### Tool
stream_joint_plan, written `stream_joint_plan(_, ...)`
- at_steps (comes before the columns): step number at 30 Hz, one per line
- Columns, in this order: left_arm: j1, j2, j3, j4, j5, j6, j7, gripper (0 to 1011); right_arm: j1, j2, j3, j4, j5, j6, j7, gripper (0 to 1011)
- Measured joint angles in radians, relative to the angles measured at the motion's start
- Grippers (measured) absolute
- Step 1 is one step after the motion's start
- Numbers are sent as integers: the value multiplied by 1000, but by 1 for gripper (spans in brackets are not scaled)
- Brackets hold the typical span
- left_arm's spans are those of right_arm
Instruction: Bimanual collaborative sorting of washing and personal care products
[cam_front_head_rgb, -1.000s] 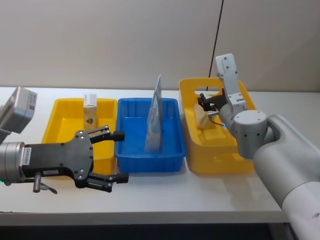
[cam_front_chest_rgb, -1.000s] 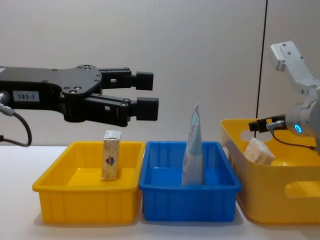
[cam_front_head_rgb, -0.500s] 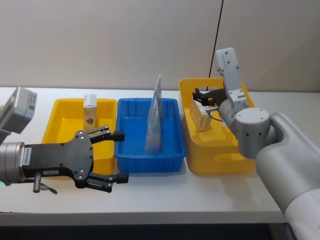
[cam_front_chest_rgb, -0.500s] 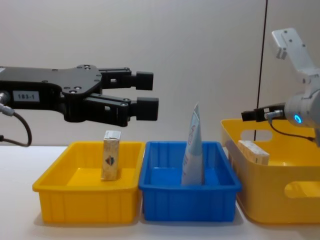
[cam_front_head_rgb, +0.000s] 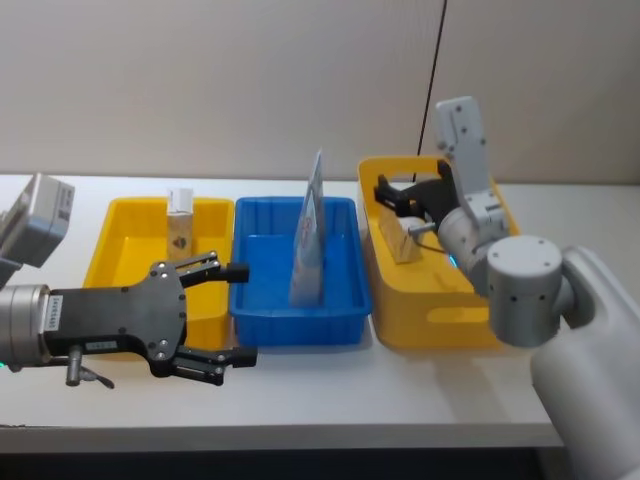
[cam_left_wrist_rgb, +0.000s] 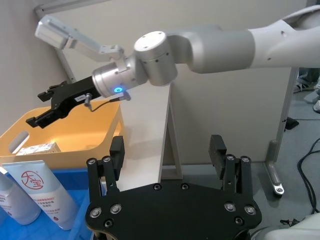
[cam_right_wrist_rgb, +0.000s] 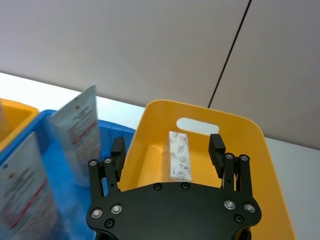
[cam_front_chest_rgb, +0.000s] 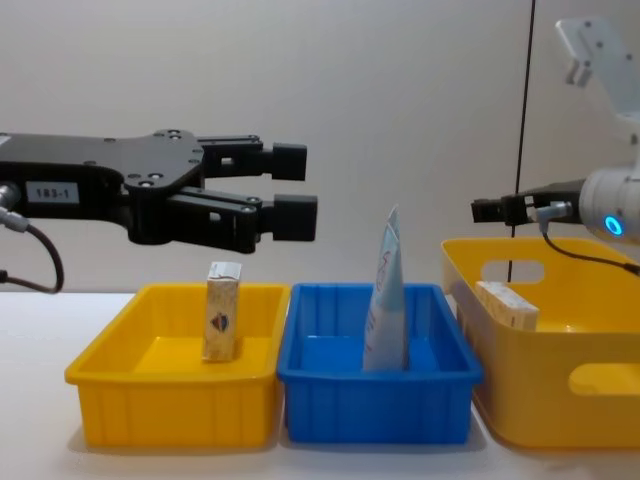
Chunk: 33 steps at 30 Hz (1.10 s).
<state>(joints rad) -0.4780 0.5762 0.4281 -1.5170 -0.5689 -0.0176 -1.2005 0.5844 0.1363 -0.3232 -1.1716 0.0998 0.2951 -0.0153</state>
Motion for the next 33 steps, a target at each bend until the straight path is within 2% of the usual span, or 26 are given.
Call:
stream_joint_plan(2, 0, 0, 0, 0, 0, 0, 0, 1001, -19, 5, 0, -32, 1, 7, 4, 1004)
stream_joint_plan(6, 0, 0, 0, 0, 0, 0, 0, 1001, -92, 27, -4, -152, 1, 21, 13, 1003)
stream_joint_plan(12, 0, 0, 0, 0, 0, 0, 0, 1001, -179, 53, -7, -286, -4, 36, 20, 1003)
stream_joint_plan(13, 0, 0, 0, 0, 0, 0, 0, 1001, -179, 53, -7, -286, -4, 36, 20, 1003)
stream_joint_plan(18, 0, 0, 0, 0, 0, 0, 0, 1001, -253, 67, -4, -385, -9, 40, 18, 1003)
stream_joint_plan(25, 0, 0, 0, 0, 0, 0, 0, 1001, -327, 71, 6, -462, -12, 33, 3, 1004)
stream_joint_plan(33, 0, 0, 0, 0, 0, 0, 0, 1001, -391, 67, 14, -510, -17, 15, -16, 1004)
